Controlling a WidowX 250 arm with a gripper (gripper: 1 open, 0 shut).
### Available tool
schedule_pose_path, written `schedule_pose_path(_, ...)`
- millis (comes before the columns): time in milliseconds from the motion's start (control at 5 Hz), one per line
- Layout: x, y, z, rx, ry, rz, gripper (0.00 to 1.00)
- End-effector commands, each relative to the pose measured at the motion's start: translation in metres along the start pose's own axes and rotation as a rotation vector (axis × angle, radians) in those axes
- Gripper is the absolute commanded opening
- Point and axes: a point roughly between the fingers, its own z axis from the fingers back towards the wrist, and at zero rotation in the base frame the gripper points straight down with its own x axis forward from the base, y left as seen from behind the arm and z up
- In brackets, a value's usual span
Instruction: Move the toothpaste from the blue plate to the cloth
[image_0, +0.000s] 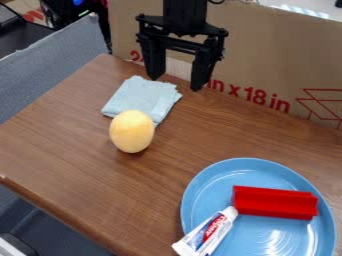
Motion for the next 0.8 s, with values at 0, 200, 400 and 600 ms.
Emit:
schedule_pose_path(0, 0.002, -0.002, -0.002, 0.007, 0.027, -0.003, 1.00)
schedule_pose_path(200, -0.015, 0.005, -0.004, -0.001, 0.044, -0.004, 1.00)
schedule_pose_path(400, -0.035, -0.013, -0.022, -0.031, 0.075, -0.077, 1.00)
schedule_pose_path(600, -0.066, -0.037, -0.026, -0.021, 0.054, -0.140, 1.00)
